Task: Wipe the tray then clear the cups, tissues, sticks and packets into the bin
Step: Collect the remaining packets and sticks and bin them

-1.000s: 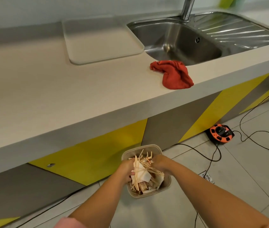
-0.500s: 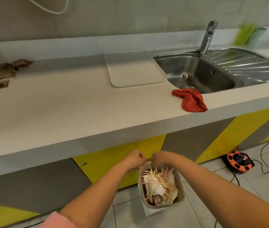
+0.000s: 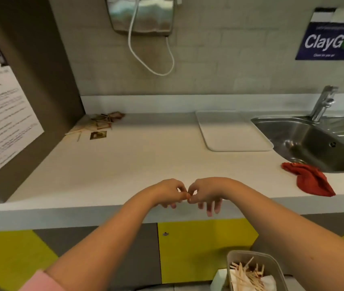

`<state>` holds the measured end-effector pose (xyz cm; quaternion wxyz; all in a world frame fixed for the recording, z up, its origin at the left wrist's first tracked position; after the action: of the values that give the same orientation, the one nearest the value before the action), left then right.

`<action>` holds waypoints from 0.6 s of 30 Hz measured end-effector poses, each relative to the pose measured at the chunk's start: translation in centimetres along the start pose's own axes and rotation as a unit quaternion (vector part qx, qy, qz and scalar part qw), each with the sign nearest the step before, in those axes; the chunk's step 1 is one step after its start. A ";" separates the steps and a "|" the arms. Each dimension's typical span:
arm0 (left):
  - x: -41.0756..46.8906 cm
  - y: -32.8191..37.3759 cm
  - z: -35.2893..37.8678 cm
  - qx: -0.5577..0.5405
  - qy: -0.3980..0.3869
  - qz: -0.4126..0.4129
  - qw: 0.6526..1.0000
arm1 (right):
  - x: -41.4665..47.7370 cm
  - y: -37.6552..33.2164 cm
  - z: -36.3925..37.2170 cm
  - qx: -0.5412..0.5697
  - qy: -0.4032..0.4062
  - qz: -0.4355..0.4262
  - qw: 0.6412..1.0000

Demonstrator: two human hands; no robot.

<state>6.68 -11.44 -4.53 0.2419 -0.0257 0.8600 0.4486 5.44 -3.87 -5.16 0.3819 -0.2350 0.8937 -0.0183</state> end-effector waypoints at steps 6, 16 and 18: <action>-2.7 -3.3 -9.6 -0.027 0.095 0.002 0.995 | 2.3 -8.3 -5.2 -0.047 0.068 -0.037 0.996; -4.8 -11.0 -21.5 -0.104 0.252 -0.026 0.962 | 7.6 -17.4 -9.4 -0.080 0.140 -0.084 0.983; -4.8 -11.8 -23.3 -0.119 0.280 -0.020 0.952 | 8.7 -18.4 -10.2 -0.074 0.157 -0.093 0.980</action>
<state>4.88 -37.54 -0.18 -0.0046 -0.1961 0.8329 0.5174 0.70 -25.52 0.12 0.2148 -0.3390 0.9156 -0.0242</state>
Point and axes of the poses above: each hand's wrist, its own x-axis towards the middle knuckle, its own z-axis out of the palm, y = z × x, the point moved 10 cm from there along x, towards the middle knuckle, and after that the axes turned 15 degrees about -x, right-handed, at the moved point
